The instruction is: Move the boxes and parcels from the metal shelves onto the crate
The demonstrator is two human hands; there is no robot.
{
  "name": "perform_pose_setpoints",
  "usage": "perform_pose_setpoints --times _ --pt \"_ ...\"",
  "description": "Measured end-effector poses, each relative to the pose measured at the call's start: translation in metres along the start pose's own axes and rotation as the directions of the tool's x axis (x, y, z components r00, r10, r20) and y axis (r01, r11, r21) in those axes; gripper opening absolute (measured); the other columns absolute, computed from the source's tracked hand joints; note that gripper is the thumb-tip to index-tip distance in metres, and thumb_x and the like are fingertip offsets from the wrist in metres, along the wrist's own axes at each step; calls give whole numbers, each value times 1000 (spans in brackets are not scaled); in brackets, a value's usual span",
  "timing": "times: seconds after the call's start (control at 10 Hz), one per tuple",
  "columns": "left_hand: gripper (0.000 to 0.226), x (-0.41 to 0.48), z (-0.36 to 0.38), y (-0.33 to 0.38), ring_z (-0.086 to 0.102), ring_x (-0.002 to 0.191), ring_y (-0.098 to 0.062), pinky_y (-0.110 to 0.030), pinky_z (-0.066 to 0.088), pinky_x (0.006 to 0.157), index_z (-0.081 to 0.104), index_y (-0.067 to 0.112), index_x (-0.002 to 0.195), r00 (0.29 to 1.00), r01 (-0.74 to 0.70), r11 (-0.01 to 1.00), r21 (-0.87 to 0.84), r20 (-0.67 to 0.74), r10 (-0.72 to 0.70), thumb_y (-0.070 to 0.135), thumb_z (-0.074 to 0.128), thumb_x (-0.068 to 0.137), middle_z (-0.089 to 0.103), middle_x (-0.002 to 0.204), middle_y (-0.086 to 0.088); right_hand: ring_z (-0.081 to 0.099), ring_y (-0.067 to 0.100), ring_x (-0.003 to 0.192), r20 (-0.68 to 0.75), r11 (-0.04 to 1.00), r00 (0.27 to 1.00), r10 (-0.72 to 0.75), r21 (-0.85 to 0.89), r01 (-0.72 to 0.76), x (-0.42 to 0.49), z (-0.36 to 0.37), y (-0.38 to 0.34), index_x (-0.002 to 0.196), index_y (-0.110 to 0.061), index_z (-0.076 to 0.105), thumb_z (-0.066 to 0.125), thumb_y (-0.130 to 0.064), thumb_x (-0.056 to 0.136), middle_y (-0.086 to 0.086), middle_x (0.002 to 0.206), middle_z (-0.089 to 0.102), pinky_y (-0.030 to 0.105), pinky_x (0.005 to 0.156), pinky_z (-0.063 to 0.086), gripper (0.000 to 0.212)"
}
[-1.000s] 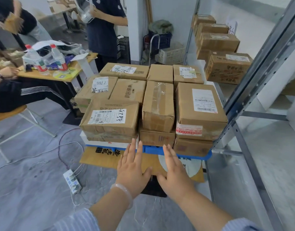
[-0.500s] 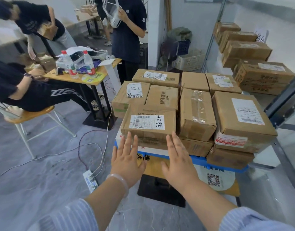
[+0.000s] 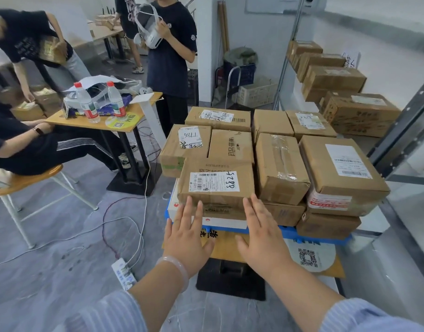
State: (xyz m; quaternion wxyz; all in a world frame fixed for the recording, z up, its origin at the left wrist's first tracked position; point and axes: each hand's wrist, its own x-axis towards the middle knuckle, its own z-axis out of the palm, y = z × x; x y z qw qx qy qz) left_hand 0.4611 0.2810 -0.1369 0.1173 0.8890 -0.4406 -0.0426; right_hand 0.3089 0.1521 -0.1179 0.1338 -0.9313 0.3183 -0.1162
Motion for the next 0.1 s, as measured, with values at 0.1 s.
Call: perform_pose_setpoints --times 0.1 --pt "91 3 -10 2 -21 144 -17 -42 -7 117 -35 41 137 998 -35 999 -8 -47 35 65 35 86 -36 152 9 -19 7 143 -9 999 1000 0 -47 0 3 -8 -4 146 -34 -22 51 -49 92 -13 154 -29 31 116 -6 92"
